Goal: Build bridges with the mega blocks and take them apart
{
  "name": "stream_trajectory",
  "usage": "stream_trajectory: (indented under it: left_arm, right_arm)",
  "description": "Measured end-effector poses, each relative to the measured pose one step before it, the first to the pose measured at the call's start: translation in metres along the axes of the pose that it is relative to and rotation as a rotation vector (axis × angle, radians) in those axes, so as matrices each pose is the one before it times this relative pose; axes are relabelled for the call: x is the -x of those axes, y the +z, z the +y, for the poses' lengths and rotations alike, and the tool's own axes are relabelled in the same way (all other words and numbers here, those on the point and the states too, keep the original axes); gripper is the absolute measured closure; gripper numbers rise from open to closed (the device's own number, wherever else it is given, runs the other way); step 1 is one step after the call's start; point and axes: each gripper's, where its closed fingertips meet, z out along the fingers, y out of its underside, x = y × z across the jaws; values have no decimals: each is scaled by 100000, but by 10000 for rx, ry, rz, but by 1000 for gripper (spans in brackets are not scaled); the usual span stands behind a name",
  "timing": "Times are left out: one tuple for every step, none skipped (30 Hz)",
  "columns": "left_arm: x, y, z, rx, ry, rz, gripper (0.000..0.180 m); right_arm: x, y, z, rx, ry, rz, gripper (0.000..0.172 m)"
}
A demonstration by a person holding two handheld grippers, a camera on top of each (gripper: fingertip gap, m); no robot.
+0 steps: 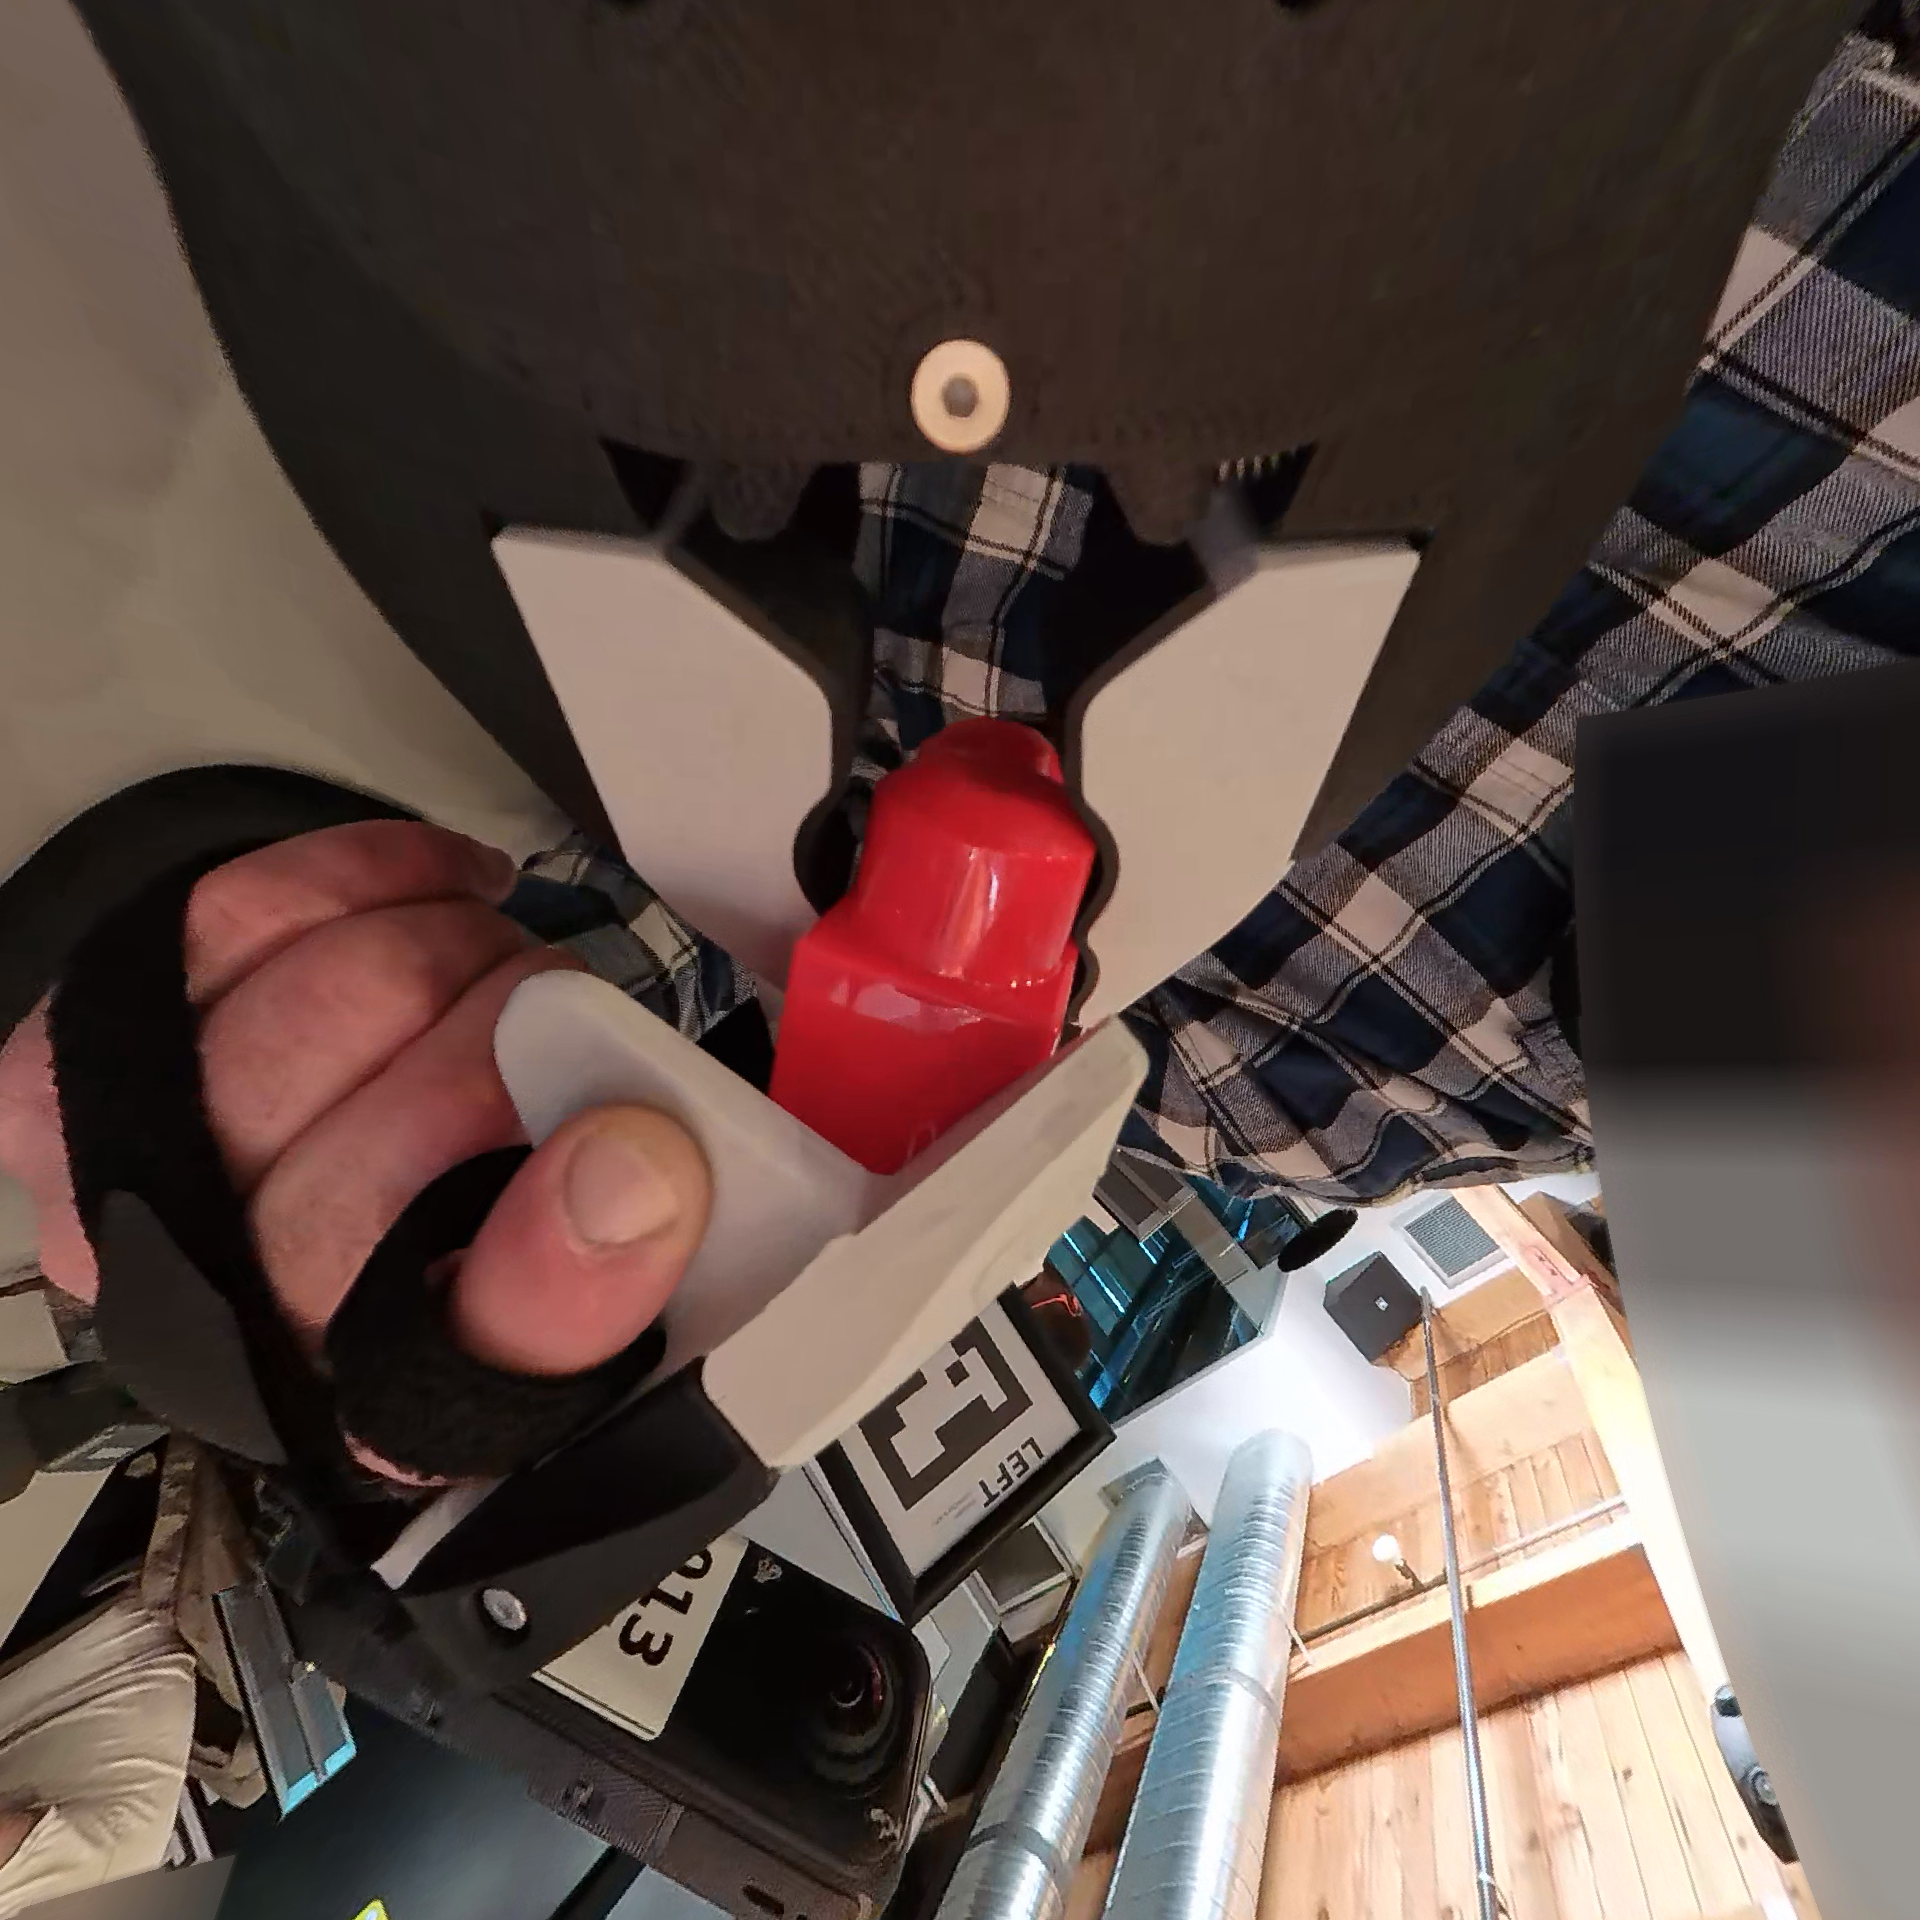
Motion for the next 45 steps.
stream_trajectory:
  left_arm:
    - [-18, -78, -10, 36, 34, -3, 102]
    - [105, -39, -20, 73, 41, -113, 102]
    - [128, -40, 46, 119, 56, -132, 101]
    - [17, -91, 143, 188, 49, -53, 101]
    - [188, -117, 275, 312, 155, -204, 100]
    - [215, -87, 92, 152, 208, -279, 98]
    - [32, -117, -105, 3, 156, -132, 99]
    - [106, -45, 121, 183, 79, -157, 97]
    - [217, 78, 283, 247, 99, -263, 90]
    - [205, 170, 332, 249, 158, -273, 84]
    - [90, 83, 122, 74, 134, -202, 82]
    - [114, -155, -134, -91, 128, -184, 85]
    - [53, -256, -284, -170, 194, -164, 91]
    - [1, -220, -295, -106, 191, -143, 97]
    - [3, 34, 172, 276, 81, -96, 97]
    - [169, 51, 106, 195, 61, -152, 98]
    - [51, 3, -22, 11, 44, -52, 98]
    - [-3, -24, -108, -91, 13, -14, 99]
    - [125, -49, -119, -71, 29, -124, 100]
    - [192, -126, 28, 19, -50, -126, 103]
    - [-93, -41, -2, -54, -23, 74, 103]
    - [-1, 4, -161, -135, -66, 1, 103]
    - [-46, 13, -216, -166, -95, 68, 103]
    - [24, -21, -38, -29, -18, 6, 103]
    - [147, -5, 39, 33, 24, -89, 103]
    - [70, 23, -1, -21, -41, -35, 103]
    - [18, 4, -21, -50, -16, -6, 103]
    - [89, -11, 81, -3, -14, -66, 103]
    - [47, 17, 73, -29, -51, -29, 103]
    - [20, 6, 60, -42, -44, -15, 103]
    - [127, 9, 120, 9, 18, -111, 103]
    - [128, 6, 77, 0, 21, -125, 103]
    - [-32, -35, -150, -123, -24, -17, 103]
    - [82, 1, -34, -33, 21, -106, 103]
    - [22, 28, 52, 37, 74, -80, 103]
    - [-31, 39, -28, -29, -16, -6, 103]
    - [57, -32, -161, -139, -40, -37, 103]
    - [130, -98, -122, -99, -37, -70, 103]
    - [181, -140, -88, -41, 22, -121, 103]
    - [141, -160, -153, -51, 34, -105, 103]
    - [28, -140, -197, -74, 2, -20, 103]
    - [64, -103, -152, -49, 42, -67, 103]
    - [76, -13, 39, 56, 63, -81, 103]
    - [-38, 66, 198, 119, 43, 4, 103]
    - [-61, 111, 135, 41, 26, 23, 103]
  right_arm:
    - [-33, 54, -86, -50, 6, 16, 133]
    - [-20, 39, -181, -145, 60, -18, 133]
    - [-44, 72, -129, -133, 93, -6, 133]
    - [-157, 63, -78, -108, 91, 83, 133]
    - [-180, -7, -235, -211, 96, 96, 134]
    - [-82, 7, -228, -213, 58, 34, 133]
    - [-67, 57, -129, -165, 38, 9, 133]
    - [-95, 65, -211, -244, 52, 22, 134]
    - [-147, 73, -263, -283, 42, 51, 134]
    - [-104, 54, -202, -201, 53, 23, 134]
    - [-95, 12, -170, -165, 25, 54, 134]
    - [-83, -8, -93, -97, -8, 91, 134]
    - [-78, -21, -91, -127, 26, 56, 134]
    - [-10, -1, 30, -61, 90, -60, 134]
    - [-30, -68, -99, -127, 38, -42, 134]
    - [-9, -64, -96, -89, -18, 14, 134]
    - [15, -5, -20, -9, -14, 26, 135]
    - [64, 23, -44, -10, 7, -6, 135]
    - [138, -26, -216, -106, -58, -31, 135]
    - [-64, -28, -73, 28, -135, 185, 134]
    - [22, 45, 51, 102, -42, 61, 134]
    - [102, 42, -22, 2, 16, -71, 135]
    - [59, 58, 11, 1, -2, -49, 135]
    - [-13, -12, -81, -46, 25, 1, 135]
    - [-37, -52, -109, -73, 27, -9, 134]
    - [-41, -21, -46, -55, 3, -29, 135]
    - [-49, -20, -64, -83, 30, -32, 135]
    - [-76, -53, -64, -87, 38, -22, 135]
    - [-66, -36, -10, -59, 34, -46, 134]
    - [-83, -61, -54, -77, 33, -20, 134]
    - [-135, -110, -174, -161, -14, 69, 134]
    - [-91, -157, -240, -187, -54, 65, 131]
    - [-43, -179, -200, -135, 12, -5, 128]
    - [62, -135, -117, -69, 43, -75, 130]
    - [17, -70, -74, -61, 21, -38, 129]
    - [16, -48, -71, -71, 3, -29, 128]
    - [41, -83, -44, -77, 12, -34, 126]
    - [4, -187, -25, -58, 10, 0, 126]
    - [-36, -342, -80, -94, -59, 77, 125]
    - [-25, -447, 42, -1, -57, 79, 122]
    - [-68, -508, 83, 15, 40, 74, 121]
    - [56, -451, 49, -39, 119, -45, 121]
    - [283, -249, 313, 137, 128, -198, 124]
    - [248, -68, 493, 264, -19, -101, 132]
    - [-109, 6, 301, 127, -188, 216, 137]
